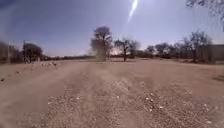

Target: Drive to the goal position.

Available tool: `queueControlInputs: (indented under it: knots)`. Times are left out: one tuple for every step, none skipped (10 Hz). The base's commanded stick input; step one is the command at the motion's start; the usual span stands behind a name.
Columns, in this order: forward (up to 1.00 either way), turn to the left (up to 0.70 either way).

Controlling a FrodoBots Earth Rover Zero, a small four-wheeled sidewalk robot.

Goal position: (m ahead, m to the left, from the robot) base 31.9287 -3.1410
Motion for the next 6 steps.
queueControlInputs:
  knots:
    - [1.0,0.0]
    - [1.0,0.0]
    - [1.0,0.0]
    - [1.0,0.0]
    - [1.0,0.0]
    - [1.0,0.0]
